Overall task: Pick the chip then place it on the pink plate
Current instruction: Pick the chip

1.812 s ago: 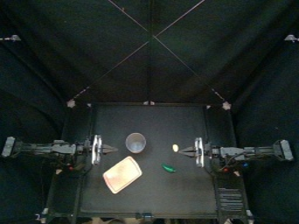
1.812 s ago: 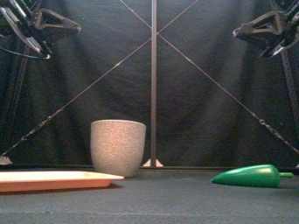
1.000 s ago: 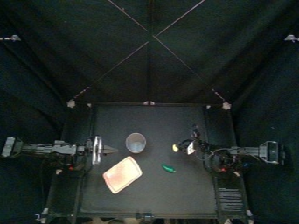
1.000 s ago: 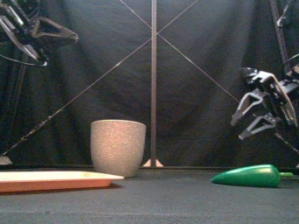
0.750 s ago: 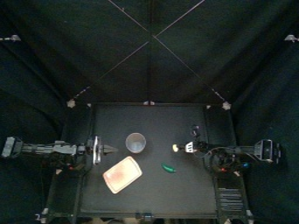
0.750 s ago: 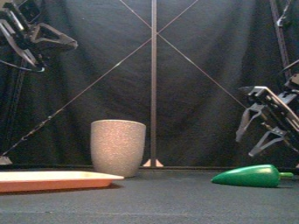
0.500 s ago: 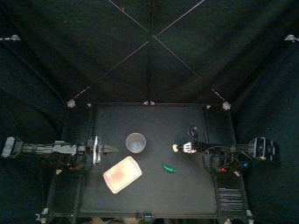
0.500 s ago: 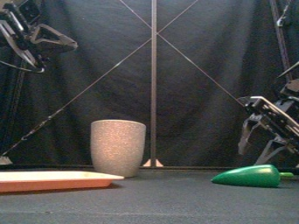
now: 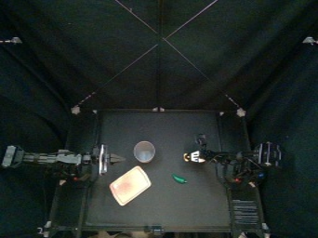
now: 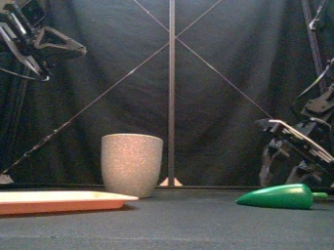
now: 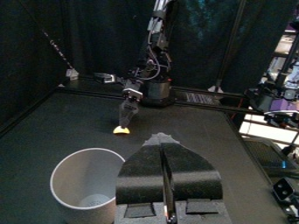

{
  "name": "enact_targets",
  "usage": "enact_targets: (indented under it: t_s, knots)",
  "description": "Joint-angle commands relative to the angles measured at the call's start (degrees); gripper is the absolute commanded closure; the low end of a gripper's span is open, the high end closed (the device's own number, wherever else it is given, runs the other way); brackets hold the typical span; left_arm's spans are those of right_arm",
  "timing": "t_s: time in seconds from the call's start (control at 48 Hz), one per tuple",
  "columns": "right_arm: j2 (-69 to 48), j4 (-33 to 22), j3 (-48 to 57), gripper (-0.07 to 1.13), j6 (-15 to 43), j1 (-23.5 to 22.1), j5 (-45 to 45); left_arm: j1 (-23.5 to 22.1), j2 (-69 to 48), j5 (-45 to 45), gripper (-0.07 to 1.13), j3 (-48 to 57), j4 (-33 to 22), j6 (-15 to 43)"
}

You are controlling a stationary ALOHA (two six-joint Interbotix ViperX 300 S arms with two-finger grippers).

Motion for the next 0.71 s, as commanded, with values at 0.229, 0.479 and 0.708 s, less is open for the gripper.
enact_targets:
  t_s: [0.229,0.479,0.708]
  knots:
    - [1.9,-0.1,-2.4,0.24,0.2,0.3,-0.1,-0.3,0.3,-0.2,1.08,-0.6,0.2,0.1]
    - [2.2,-0.6,-2.4,0.51,0.1,1.1,0.3,-0.2,0.3,-0.2,1.08,-0.3,0.1,0.1]
    - [0.8,-2.0,-3.7,0.6,0.0,3.3,0.6,-0.3,0.3,-0.2,1.08,-0.1,0.0,0.0]
